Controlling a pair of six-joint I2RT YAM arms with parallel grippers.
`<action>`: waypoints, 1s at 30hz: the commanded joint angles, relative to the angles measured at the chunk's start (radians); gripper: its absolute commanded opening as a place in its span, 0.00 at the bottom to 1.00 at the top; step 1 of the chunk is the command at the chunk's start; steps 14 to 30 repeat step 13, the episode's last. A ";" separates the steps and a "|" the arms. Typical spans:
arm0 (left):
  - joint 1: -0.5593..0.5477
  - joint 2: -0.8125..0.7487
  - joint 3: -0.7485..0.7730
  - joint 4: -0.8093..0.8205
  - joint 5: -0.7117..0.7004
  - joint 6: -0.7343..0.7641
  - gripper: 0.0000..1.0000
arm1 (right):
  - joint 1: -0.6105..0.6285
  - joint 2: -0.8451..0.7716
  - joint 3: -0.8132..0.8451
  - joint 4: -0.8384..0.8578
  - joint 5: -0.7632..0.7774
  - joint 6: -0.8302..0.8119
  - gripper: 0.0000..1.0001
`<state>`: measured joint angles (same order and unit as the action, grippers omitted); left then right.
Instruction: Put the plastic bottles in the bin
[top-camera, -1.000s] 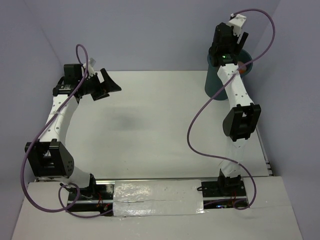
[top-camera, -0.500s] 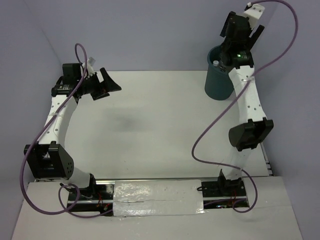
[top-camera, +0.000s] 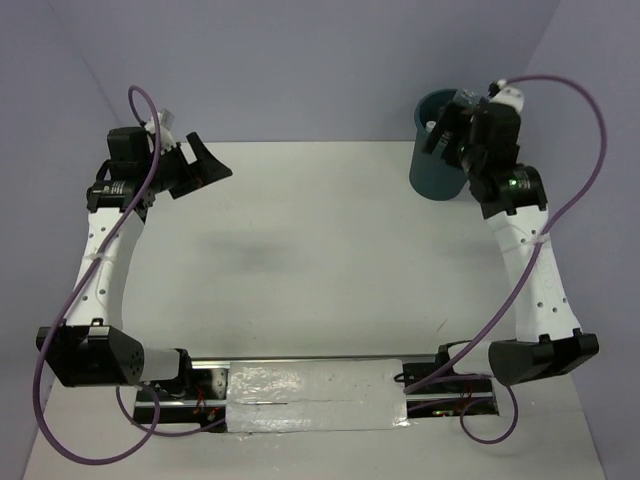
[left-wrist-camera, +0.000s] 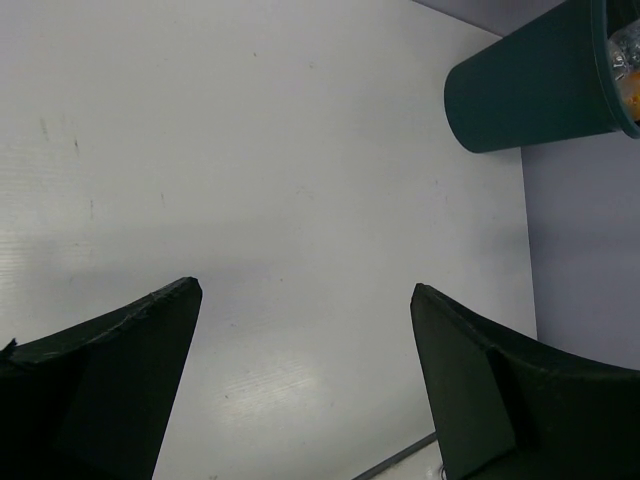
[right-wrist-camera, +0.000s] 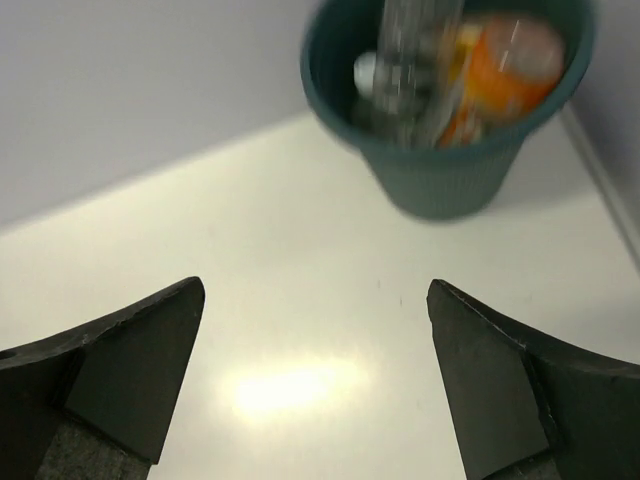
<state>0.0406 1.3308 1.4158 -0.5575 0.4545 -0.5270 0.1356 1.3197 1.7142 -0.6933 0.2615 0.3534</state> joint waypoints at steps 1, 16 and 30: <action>-0.002 -0.042 0.041 0.016 -0.039 0.005 0.99 | 0.028 -0.078 -0.164 -0.081 -0.065 0.050 1.00; -0.002 -0.059 0.057 0.010 -0.031 -0.018 0.99 | 0.039 -0.260 -0.286 -0.104 0.070 0.056 1.00; -0.002 -0.059 0.057 0.010 -0.031 -0.018 0.99 | 0.039 -0.260 -0.286 -0.104 0.070 0.056 1.00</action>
